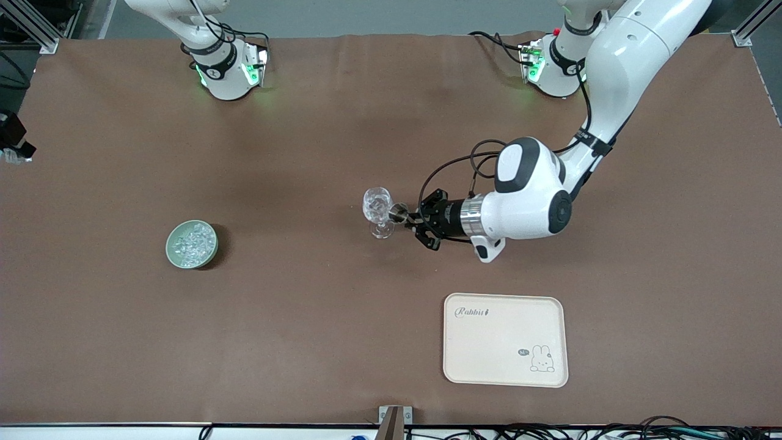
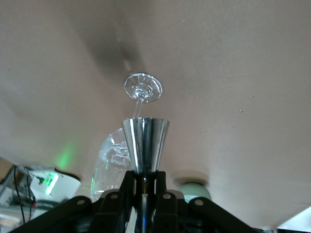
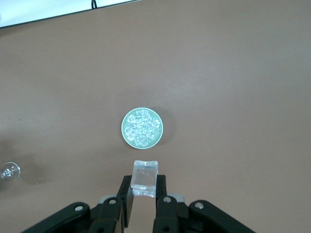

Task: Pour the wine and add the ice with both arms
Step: 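Tilt the jigger over the wine glass with the left gripper to pour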

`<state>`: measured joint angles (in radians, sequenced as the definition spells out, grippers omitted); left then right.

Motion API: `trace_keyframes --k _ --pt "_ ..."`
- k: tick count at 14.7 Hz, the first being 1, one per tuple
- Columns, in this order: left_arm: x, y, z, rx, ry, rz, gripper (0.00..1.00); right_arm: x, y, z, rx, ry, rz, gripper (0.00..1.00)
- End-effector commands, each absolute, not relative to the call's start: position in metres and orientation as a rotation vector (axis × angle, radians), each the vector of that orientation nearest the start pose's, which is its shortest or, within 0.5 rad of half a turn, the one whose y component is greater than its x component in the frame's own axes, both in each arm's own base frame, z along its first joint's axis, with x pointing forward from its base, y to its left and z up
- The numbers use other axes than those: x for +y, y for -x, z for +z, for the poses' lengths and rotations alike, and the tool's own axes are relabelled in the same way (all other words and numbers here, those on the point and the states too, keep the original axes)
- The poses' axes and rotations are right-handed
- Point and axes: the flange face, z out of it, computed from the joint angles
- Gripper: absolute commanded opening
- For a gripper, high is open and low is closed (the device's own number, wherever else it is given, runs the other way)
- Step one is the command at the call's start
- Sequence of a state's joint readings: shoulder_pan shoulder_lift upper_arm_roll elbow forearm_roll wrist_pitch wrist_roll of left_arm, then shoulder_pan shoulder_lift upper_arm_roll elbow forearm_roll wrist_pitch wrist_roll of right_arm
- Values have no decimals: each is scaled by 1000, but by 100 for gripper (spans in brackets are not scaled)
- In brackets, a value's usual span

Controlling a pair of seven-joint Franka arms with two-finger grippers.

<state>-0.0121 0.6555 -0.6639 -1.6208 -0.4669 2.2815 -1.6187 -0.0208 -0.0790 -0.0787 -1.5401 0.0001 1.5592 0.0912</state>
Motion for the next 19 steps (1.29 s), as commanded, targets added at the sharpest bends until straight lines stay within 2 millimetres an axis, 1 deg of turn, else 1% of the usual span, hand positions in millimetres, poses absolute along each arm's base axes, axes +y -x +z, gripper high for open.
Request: trace_keyframes --k 1,3,4,7,12,14,15,16,19 --pt "-403 -576 343 -2056 2681 1022 0 -54 -520 682 286 3107 -160 1" --pt "-406 -572 351 -2031 2711 994 0 -54 -520 682 286 3106 -160 1" --pt "-406 -569 357 -1990 2760 912 0 -55 -520 682 288 3105 -160 1" --pt "-410 -567 361 -1934 2805 751 0 -55 -520 682 288 3105 -160 1" --pt "-429 -553 371 -1926 2803 524 0 -55 -520 682 288 3105 -160 1" --pt "-435 -548 370 -1913 2807 458 0 -55 -520 682 288 3105 -160 1" --pt "-442 -544 367 -1909 2801 438 0 -55 -520 682 288 3105 -160 1" --pt "-443 -543 365 -1907 2797 419 0 -55 -520 682 288 3105 -160 1" --pt "-451 -537 366 -1869 2826 364 0 -55 -520 682 288 3105 -160 1"
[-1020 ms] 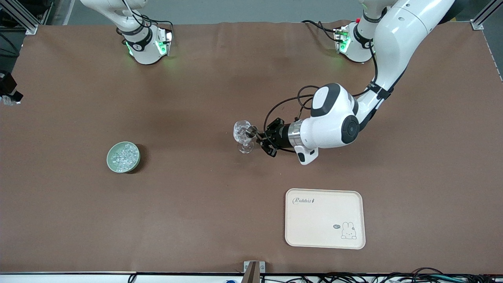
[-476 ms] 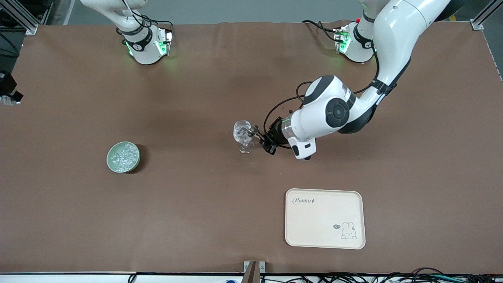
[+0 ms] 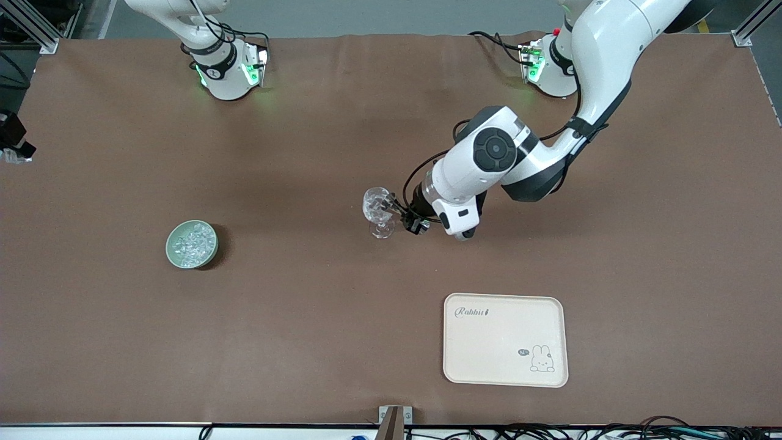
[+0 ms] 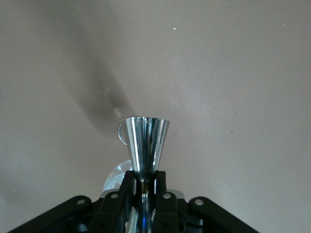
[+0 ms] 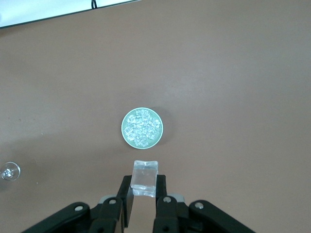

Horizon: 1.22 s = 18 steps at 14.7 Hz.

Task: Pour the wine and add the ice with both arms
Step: 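Tilt the jigger over the wine glass with the left gripper to pour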

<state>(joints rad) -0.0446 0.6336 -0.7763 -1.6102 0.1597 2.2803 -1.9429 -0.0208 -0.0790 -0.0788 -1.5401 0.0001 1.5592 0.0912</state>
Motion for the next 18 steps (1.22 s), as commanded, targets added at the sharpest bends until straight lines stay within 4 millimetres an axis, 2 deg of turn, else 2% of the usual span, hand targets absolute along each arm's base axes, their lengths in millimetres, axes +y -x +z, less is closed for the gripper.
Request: trace_keyframes --k 1,11,16,18 --pt "-454 -534 366 -1843 2843 324 0 -55 -520 682 288 3105 -160 1" --pt "-469 -519 365 -1793 2853 206 0 -55 -520 682 288 3105 -160 1" --pt "-473 -515 365 -1776 2859 200 0 -55 -520 682 288 3105 -160 1" --pt "-471 -514 361 -1725 2848 144 0 -55 -520 682 288 3105 -158 1"
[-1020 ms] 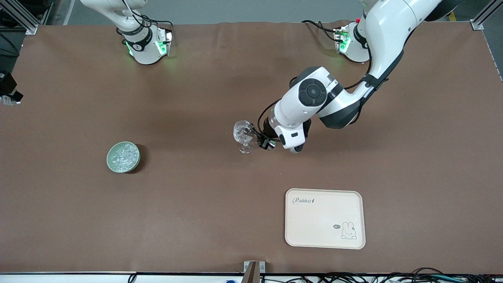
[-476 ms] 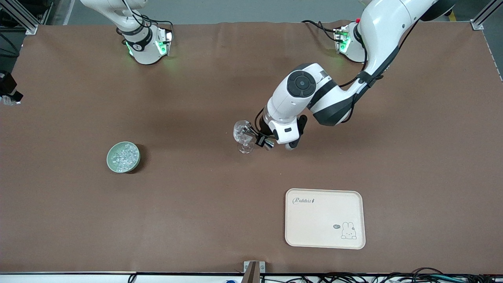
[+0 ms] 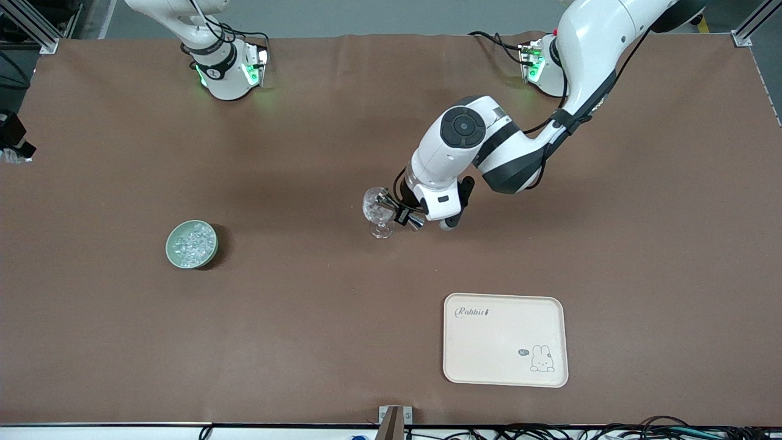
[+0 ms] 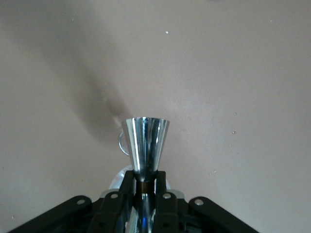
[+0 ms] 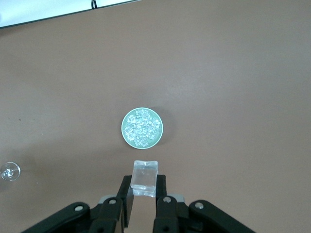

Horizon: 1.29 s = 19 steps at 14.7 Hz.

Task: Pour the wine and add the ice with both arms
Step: 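Tilt the jigger over the wine glass with the left gripper to pour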

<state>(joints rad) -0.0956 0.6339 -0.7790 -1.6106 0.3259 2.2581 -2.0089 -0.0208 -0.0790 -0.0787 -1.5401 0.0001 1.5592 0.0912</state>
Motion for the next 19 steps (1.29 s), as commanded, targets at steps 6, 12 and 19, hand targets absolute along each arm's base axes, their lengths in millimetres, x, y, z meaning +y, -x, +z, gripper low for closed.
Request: trace_keyframes --k 6,12,19 --pt "-471 -516 367 -1745 2829 128 0 -55 -520 682 288 3105 -160 1" --pt "-471 -517 370 -1742 2836 84 0 -55 -520 682 288 3105 -160 1" --pt "-484 -511 378 -1685 2868 18 0 -55 -520 681 278 3105 -158 1"
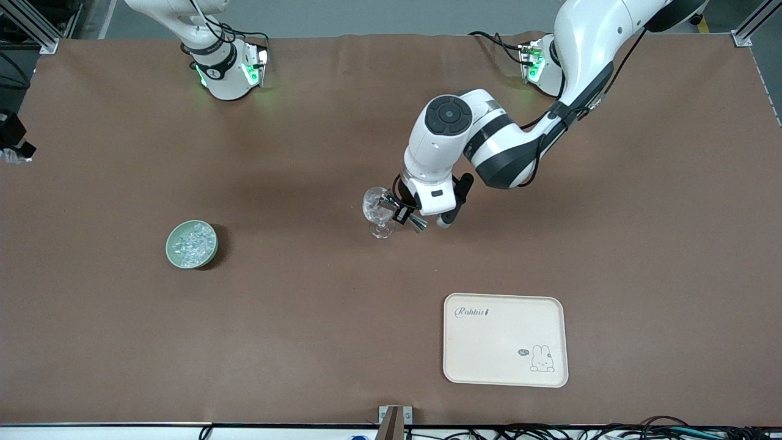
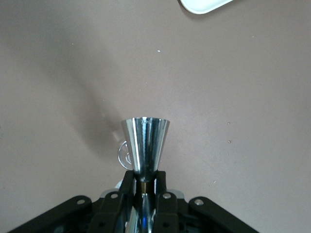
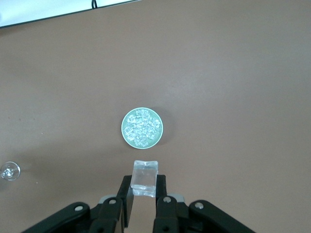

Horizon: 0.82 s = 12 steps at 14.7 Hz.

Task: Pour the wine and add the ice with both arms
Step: 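Tilt the jigger over the wine glass with the left gripper to pour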

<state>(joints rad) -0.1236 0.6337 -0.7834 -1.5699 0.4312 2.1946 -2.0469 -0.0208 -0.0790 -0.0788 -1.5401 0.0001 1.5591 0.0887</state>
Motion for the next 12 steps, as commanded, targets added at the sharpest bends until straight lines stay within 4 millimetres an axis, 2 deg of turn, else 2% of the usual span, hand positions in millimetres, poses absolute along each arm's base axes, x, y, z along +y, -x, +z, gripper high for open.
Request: trace_keyframes --k 1,6,8,11,12 --pt "-484 -511 378 -1683 2866 16 0 -56 -520 681 281 3105 -158 1" --pt "-489 -500 374 -1625 2845 -19 0 -56 -521 680 281 3105 -156 1" --pt "-485 -509 385 -1704 2831 -1 0 -56 -521 680 281 3105 -156 1" --pt "-480 -524 406 -1832 2796 156 0 -56 -521 680 281 3105 -156 1" --pt "-474 -530 407 -1856 2781 185 0 -55 -520 681 278 3105 -156 1"
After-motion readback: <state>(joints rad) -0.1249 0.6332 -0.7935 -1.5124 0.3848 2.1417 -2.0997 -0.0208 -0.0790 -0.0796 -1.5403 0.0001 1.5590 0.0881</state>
